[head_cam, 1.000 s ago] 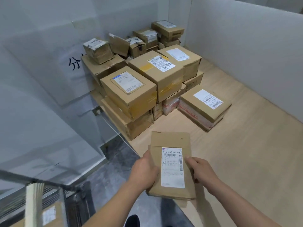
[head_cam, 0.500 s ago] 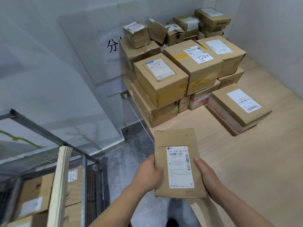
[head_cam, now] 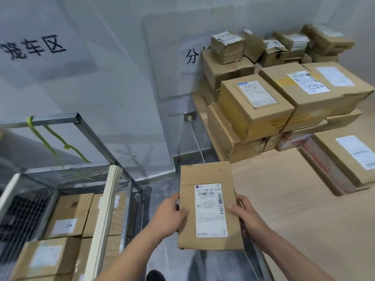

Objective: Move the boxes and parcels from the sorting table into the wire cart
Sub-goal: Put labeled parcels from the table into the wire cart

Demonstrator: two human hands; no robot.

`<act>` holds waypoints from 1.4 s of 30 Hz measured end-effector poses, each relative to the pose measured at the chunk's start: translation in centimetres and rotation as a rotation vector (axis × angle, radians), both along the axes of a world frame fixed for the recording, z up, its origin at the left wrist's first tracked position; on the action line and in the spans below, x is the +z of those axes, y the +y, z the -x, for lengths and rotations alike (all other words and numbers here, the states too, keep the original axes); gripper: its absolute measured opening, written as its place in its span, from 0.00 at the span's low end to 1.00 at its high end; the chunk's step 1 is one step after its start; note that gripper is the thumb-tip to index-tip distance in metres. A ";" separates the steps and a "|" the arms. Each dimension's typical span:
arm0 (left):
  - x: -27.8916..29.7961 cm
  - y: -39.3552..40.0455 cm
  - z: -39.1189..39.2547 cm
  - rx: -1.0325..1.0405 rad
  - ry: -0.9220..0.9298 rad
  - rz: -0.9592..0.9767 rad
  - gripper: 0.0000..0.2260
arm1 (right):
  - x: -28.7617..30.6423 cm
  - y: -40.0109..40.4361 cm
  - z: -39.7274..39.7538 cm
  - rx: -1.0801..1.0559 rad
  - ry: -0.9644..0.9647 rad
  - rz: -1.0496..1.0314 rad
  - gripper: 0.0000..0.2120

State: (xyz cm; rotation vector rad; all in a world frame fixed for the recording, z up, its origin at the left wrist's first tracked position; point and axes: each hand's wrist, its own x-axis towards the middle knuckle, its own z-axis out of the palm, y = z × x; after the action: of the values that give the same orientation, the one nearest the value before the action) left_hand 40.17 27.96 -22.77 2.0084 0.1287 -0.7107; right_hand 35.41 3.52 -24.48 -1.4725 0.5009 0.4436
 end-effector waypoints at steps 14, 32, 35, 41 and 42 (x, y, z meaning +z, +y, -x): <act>6.8 21.7 -5.5 0.248 -0.245 0.035 0.18 | 6.4 19.9 -12.2 0.274 -0.175 0.031 0.37; 10.1 40.5 -0.7 0.618 -0.443 -0.350 0.22 | 8.4 42.8 -23.6 0.844 -0.300 -0.060 0.47; 9.8 42.0 -0.2 0.650 -0.383 -0.485 0.19 | 7.6 46.2 -25.8 0.954 -0.271 -0.088 0.46; 9.6 43.0 0.7 0.741 -0.271 -0.677 0.19 | 7.0 52.1 -29.0 1.185 -0.250 -0.151 0.45; 9.6 42.9 0.8 0.755 -0.262 -0.707 0.19 | 7.0 52.9 -29.4 1.213 -0.253 -0.150 0.45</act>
State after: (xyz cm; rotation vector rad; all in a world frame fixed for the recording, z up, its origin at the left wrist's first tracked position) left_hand 39.40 70.89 -13.20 2.4231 1.0352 0.1173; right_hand 64.83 56.45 -17.51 -1.5263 -0.6901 1.1770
